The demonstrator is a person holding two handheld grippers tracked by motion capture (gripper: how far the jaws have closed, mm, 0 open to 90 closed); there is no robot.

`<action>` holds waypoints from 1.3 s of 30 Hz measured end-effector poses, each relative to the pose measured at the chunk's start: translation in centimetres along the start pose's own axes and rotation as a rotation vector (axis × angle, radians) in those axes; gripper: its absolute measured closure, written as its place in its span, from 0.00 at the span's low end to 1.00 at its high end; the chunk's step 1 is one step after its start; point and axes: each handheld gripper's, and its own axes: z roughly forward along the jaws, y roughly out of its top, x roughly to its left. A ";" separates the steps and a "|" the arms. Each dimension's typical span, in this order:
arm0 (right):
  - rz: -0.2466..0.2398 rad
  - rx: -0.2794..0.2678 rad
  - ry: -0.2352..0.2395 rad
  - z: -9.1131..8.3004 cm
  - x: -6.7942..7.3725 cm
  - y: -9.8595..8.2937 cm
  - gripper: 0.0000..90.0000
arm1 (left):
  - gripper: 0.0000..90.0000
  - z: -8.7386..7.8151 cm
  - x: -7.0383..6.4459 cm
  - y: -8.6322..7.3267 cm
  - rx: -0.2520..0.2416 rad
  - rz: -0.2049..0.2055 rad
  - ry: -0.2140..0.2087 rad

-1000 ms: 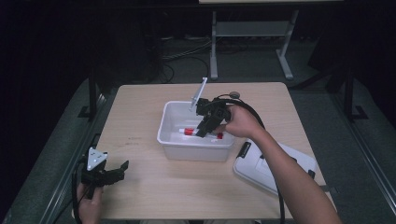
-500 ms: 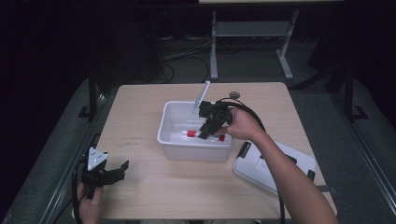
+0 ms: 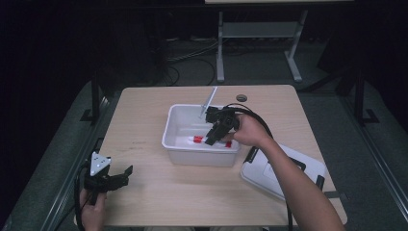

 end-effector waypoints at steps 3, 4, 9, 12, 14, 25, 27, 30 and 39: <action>0.002 0.003 0.003 0.2 -0.1 0.0 0.79 | 0.16 0.0 0.0 0.0 -0.001 0.002 -0.001; 0.004 0.004 0.004 0.3 -0.1 0.0 0.79 | 0.16 0.0 0.0 0.0 -0.001 0.002 -0.001; 0.007 0.006 0.007 0.5 -0.3 0.0 0.79 | 0.16 0.0 0.0 0.0 0.000 0.001 0.000; 0.006 0.009 0.009 0.7 -0.4 0.0 0.79 | 0.16 0.0 0.0 0.0 0.000 0.000 0.000; 0.007 0.009 0.007 0.7 -0.4 0.0 0.79 | 0.16 0.0 0.0 0.0 0.000 0.000 0.001; 0.022 0.017 0.023 1.5 -0.8 -0.3 0.79 | 0.16 0.0 0.0 0.0 -0.001 0.002 0.000; 0.028 0.016 0.026 1.6 -0.8 -0.3 0.79 | 0.16 0.0 0.0 0.0 -0.001 0.001 0.001; 0.027 0.011 0.027 1.6 -0.9 -0.3 0.79 | 0.16 0.0 0.0 0.0 0.000 0.000 0.000; 0.065 0.000 0.019 1.6 -1.3 -0.5 0.71 | 0.16 -0.1 0.1 0.0 -0.001 0.000 0.003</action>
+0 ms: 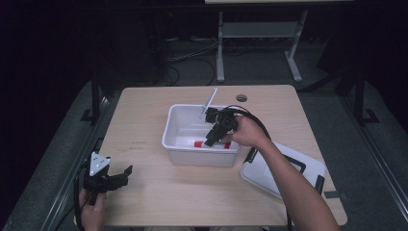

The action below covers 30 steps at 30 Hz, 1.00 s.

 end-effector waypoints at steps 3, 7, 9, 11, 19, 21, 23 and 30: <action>0.003 0.002 -0.001 0.0 0.0 -0.2 0.72 | 0.16 0.0 0.0 0.0 0.001 0.001 -0.001; 0.007 0.001 0.000 -0.2 0.0 -0.3 0.72 | 0.16 0.0 -0.1 0.0 0.000 0.004 -0.001; 0.005 -0.002 0.001 -0.3 0.1 -0.3 0.72 | 0.16 0.0 -0.1 0.0 0.000 0.003 -0.001; 0.004 -0.004 -0.006 -0.6 0.2 -0.3 0.71 | 0.16 0.0 -0.1 0.0 0.000 0.003 -0.001; 0.013 -0.017 -0.019 -2.1 0.6 -0.7 0.68 | 0.16 0.0 -0.1 0.1 -0.001 0.005 -0.001; 0.020 -0.024 -0.022 -2.6 0.7 -0.9 0.68 | 0.16 0.0 -0.2 0.1 0.000 0.005 -0.002; 0.021 -0.029 -0.026 -3.1 0.8 -1.0 0.67 | 0.16 0.1 -0.2 0.1 0.002 0.004 -0.004; 0.021 -0.033 -0.047 -4.3 1.3 -1.5 0.64 | 0.16 0.1 -0.3 0.1 0.000 0.006 -0.004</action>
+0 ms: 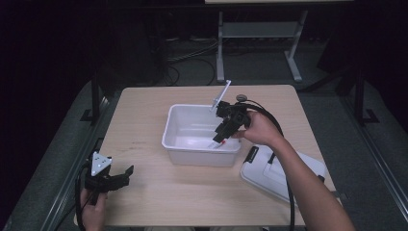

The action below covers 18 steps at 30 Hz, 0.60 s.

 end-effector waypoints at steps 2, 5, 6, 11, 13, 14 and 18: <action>0.011 -0.004 -0.008 -0.3 0.1 -0.2 0.61 | 0.16 0.0 0.0 0.0 0.002 0.001 0.001; 0.016 -0.008 -0.014 -0.8 0.1 -0.6 0.61 | 0.16 0.0 0.0 0.0 0.000 0.000 0.001; 0.016 -0.008 -0.014 -0.8 0.1 -0.6 0.61 | 0.16 0.0 0.0 0.0 0.000 0.000 0.001; 0.032 -0.016 -0.030 -1.7 0.3 -1.4 0.59 | 0.16 0.0 -0.1 0.0 0.003 0.006 0.001; 0.032 -0.018 -0.035 -2.0 0.4 -1.7 0.59 | 0.16 0.0 -0.1 0.0 0.003 0.007 0.001; 0.032 -0.018 -0.035 -2.0 0.4 -1.7 0.59 | 0.16 0.0 -0.1 0.0 0.003 0.006 0.000; 0.037 -0.022 -0.051 -2.7 0.5 -2.4 0.58 | 0.16 0.0 -0.2 0.0 0.002 0.006 0.001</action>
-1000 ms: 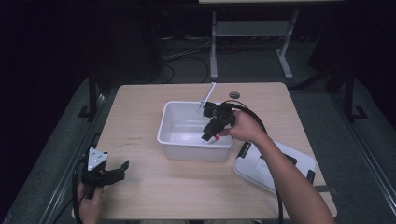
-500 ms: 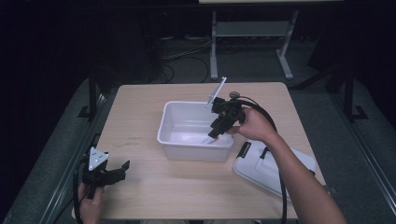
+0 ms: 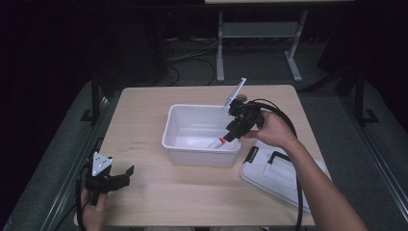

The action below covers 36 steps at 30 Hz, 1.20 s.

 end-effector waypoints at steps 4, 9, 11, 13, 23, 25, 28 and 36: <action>0.011 -0.008 -0.010 -0.4 0.0 -0.6 0.58 | 0.16 0.0 0.1 0.0 -0.002 -0.006 -0.002; 0.029 -0.016 -0.020 -1.0 -0.1 -1.7 0.57 | 0.16 0.0 0.1 0.0 -0.005 -0.012 0.000; 0.035 -0.019 -0.021 -1.1 -0.1 -2.1 0.57 | 0.16 0.0 0.2 0.0 -0.005 -0.012 -0.001; 0.039 -0.017 -0.022 -1.2 -0.1 -2.4 0.57 | 0.16 0.0 0.1 0.0 -0.005 -0.012 -0.002; 0.061 -0.020 -0.051 -2.4 -0.2 -4.4 0.56 | 0.16 0.0 0.1 0.0 -0.004 -0.007 -0.003; 0.066 -0.021 -0.056 -2.5 -0.2 -4.6 0.56 | 0.16 0.1 0.1 0.0 -0.003 -0.005 -0.004; 0.079 -0.020 -0.068 -2.9 -0.4 -5.7 0.56 | 0.16 0.1 0.0 0.0 -0.001 -0.003 -0.004; 0.121 -0.010 -0.089 -3.2 -0.5 -8.3 0.56 | 0.16 0.1 0.0 0.0 -0.004 -0.004 -0.003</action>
